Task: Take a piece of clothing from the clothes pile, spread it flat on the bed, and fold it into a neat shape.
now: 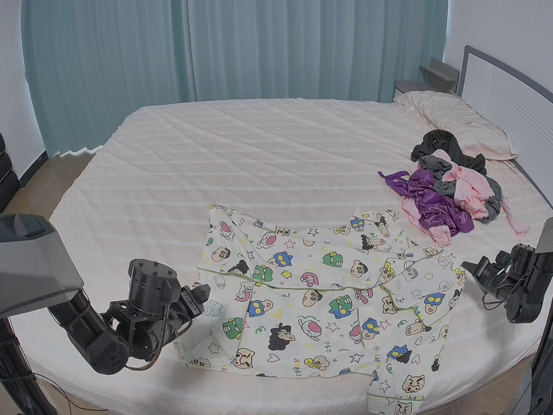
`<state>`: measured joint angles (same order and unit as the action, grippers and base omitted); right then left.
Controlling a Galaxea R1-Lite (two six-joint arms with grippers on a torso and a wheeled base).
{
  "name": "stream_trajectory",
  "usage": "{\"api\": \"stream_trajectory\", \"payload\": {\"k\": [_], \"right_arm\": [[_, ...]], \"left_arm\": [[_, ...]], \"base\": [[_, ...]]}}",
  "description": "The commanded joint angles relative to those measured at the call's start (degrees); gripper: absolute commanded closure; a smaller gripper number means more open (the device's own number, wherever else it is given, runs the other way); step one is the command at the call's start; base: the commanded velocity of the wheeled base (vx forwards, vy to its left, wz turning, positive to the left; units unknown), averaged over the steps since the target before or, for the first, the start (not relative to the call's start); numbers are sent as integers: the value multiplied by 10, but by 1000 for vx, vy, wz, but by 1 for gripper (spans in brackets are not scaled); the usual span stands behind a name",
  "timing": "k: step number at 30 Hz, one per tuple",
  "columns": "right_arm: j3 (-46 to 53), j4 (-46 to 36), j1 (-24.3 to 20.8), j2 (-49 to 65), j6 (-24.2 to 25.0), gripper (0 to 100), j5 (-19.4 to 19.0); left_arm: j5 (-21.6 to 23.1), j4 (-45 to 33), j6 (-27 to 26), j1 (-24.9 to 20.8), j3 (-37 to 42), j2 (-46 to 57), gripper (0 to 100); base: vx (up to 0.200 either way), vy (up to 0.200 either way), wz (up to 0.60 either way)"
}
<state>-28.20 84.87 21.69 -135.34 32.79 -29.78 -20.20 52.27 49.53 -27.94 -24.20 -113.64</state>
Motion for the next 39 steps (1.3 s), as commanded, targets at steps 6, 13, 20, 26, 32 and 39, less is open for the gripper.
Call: {"api": "stream_trajectory", "payload": {"k": [6, 13, 20, 26, 32, 39], "right_arm": [[-3, 1, 2, -13, 0, 0, 0], [-2, 6, 3, -5, 2, 0, 2], [2, 6, 2, -6, 2, 0, 2], [3, 6, -1, -12, 2, 0, 2], [4, 7, -4, -8, 3, 0, 2], [5, 8, -5, -10, 3, 0, 3]], "left_arm": [[2, 0, 34, -23, -2, -1, 0], [7, 0, 69, -52, -9, -20, 0], [53, 0, 117, -54, -16, -55, 0], [66, -1, 130, -60, -10, -57, 0], [67, 0, 132, -68, -12, -69, 0], [68, 0, 145, -69, -23, -79, 100]], "base": [[0, 0, 0], [0, 0, 0], [0, 0, 0], [0, 0, 0], [0, 0, 0], [0, 0, 0]]}}
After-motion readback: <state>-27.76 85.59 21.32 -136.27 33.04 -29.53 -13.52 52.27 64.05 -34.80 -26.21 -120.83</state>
